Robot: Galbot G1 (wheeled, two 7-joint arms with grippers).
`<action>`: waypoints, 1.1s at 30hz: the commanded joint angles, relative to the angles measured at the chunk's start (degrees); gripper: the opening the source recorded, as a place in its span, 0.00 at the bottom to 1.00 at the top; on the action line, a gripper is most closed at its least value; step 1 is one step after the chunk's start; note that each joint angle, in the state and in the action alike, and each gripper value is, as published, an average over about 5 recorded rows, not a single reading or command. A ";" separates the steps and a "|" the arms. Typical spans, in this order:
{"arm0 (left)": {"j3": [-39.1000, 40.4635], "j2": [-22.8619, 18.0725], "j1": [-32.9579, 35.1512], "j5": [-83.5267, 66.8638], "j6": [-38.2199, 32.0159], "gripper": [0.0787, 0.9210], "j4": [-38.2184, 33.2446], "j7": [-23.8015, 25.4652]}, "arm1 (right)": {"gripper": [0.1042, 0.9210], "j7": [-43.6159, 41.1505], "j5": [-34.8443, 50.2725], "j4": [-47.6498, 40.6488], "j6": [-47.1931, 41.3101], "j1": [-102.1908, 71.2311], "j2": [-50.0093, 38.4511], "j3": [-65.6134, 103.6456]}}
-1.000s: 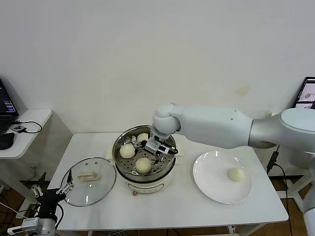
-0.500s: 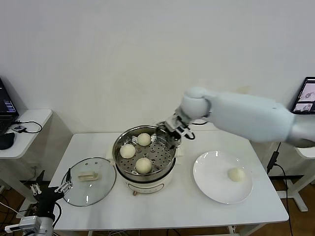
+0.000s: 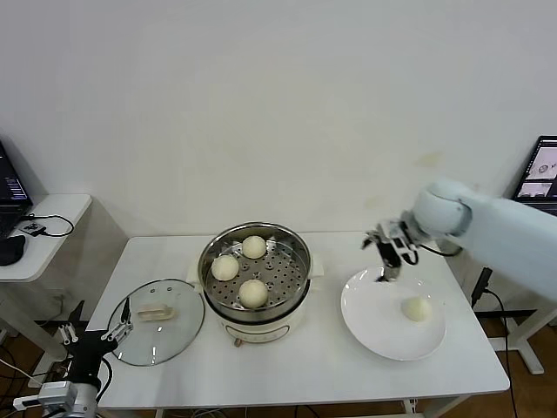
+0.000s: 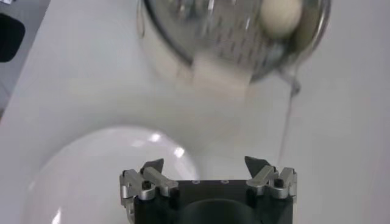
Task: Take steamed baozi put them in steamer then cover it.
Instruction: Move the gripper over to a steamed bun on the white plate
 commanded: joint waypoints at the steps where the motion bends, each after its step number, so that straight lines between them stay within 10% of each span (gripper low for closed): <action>1: -0.20 0.01 0.00 -0.01 0.04 0.88 0.29 -0.05 | 0.88 -1.64 -9.69 -0.41 0.39 -14.35 -9.17 7.53; 33: -0.97 -0.36 0.10 -0.16 -0.07 0.88 1.06 -0.02 | 0.88 1.01 -17.83 -14.69 0.15 -27.47 0.44 18.42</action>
